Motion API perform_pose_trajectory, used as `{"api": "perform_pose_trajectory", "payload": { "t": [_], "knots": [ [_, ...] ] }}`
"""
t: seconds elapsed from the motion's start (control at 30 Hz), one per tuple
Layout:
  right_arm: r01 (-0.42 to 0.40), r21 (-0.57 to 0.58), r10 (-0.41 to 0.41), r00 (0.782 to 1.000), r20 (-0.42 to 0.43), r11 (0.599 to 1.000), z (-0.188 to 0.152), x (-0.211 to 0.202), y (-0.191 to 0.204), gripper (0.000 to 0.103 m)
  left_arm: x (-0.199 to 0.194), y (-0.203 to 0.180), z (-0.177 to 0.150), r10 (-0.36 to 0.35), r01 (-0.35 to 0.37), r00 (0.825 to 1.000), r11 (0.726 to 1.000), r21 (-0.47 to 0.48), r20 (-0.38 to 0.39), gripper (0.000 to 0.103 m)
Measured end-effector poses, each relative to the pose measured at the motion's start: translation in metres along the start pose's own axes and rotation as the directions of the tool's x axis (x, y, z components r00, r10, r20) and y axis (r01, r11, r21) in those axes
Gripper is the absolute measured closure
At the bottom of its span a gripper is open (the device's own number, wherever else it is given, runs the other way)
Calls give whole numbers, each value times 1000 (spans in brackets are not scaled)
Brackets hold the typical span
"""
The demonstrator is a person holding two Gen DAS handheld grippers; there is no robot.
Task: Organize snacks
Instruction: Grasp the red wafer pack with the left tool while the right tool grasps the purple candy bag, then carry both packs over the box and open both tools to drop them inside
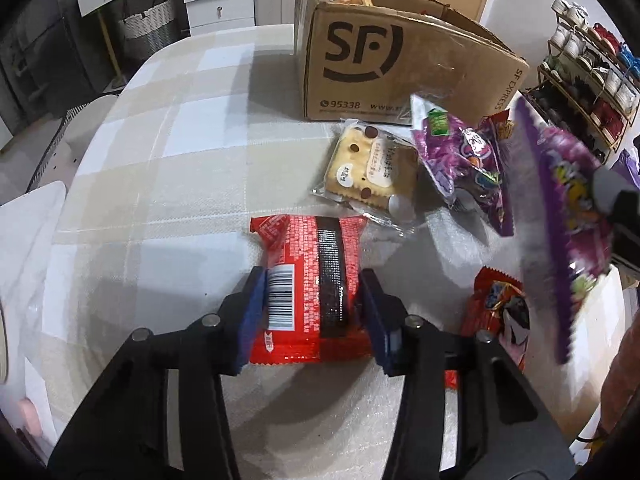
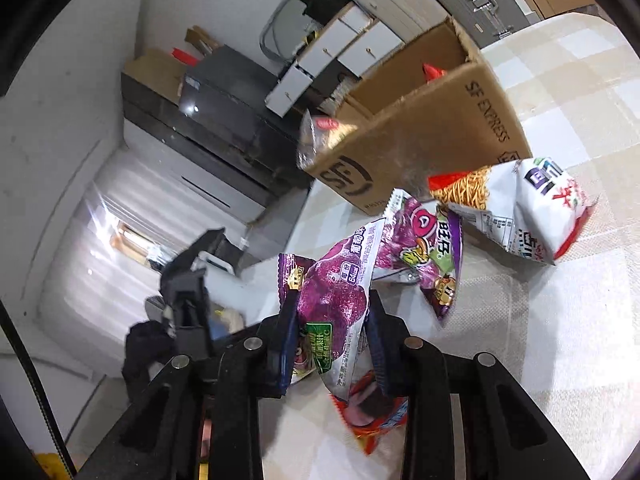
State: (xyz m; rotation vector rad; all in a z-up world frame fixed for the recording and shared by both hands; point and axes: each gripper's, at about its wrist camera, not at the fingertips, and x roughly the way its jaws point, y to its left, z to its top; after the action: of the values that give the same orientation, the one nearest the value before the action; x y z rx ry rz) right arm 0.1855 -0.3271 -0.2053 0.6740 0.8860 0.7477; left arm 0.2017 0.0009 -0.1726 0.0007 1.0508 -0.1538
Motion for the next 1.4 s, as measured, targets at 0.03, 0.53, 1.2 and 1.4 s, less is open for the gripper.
{"api": "perform_pose_trajectory", "payload": {
  "t": [0.03,0.53,1.2,1.4],
  "knots": [
    [-14,14,14,1000,11,1000,0,-5,-1,72,-2,1,-1,1,-1,1000,1000,-3,0,60],
    [-74,41,65,980,189,996,-19,-90,14,72,-108,-4,-27,-49,58,974,998,-36,220,60],
    [-23,-58,41,945,323,998,-59,-164,71,72,-226,-36,-72,-127,129,908,991,24,398,60],
    [-17,-68,38,945,326,998,-61,-167,73,72,-235,-31,-73,-146,152,902,988,18,406,60]
  ]
}}
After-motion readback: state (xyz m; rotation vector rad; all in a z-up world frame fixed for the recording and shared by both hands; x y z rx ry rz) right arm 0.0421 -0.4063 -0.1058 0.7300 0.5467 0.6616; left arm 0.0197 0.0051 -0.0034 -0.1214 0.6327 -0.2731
